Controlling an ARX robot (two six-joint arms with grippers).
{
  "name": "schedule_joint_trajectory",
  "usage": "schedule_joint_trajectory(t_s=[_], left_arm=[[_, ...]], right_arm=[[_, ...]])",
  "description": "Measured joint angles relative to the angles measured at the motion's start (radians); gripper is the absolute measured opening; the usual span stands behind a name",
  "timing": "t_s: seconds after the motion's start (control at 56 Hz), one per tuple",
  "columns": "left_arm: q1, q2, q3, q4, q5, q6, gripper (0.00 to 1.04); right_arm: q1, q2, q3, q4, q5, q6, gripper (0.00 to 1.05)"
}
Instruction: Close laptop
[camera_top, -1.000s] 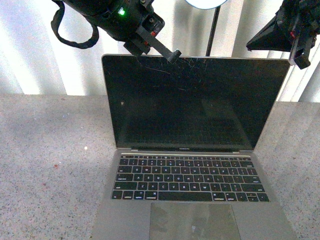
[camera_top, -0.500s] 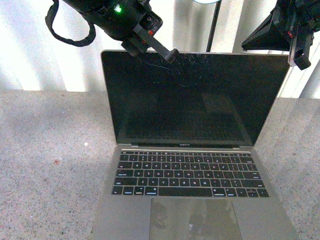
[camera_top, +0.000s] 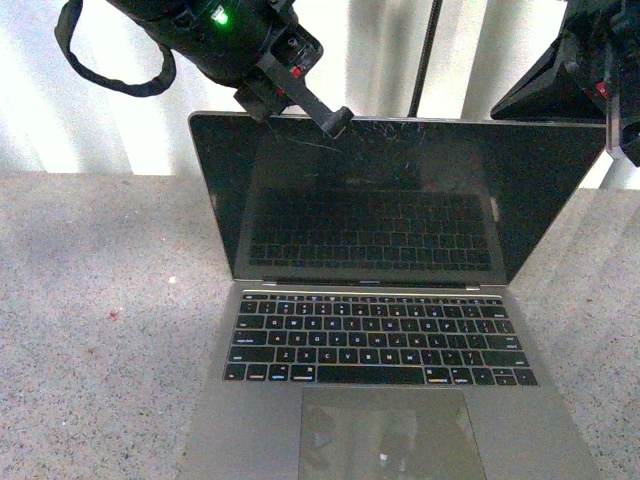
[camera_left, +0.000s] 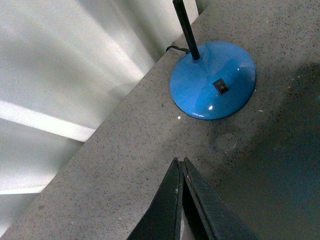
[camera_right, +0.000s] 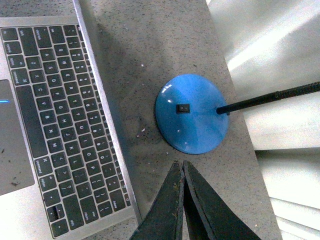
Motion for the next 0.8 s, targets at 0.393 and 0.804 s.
schedule_joint_trajectory(t_s=[0.393, 0.804], left_arm=[[-0.011, -0.048, -0.068, -0.031, 0.053, 0.001, 0.04], [-0.017, -0.07, -0.154, -0.012, 0.066, -0.01, 0.04]], right_arm=[[0.031, -0.027, -0.061, -0.008, 0.01, -0.034, 0.03], [0.045, -0.032, -0.093, -0.003, 0.01, -0.039, 0.03]])
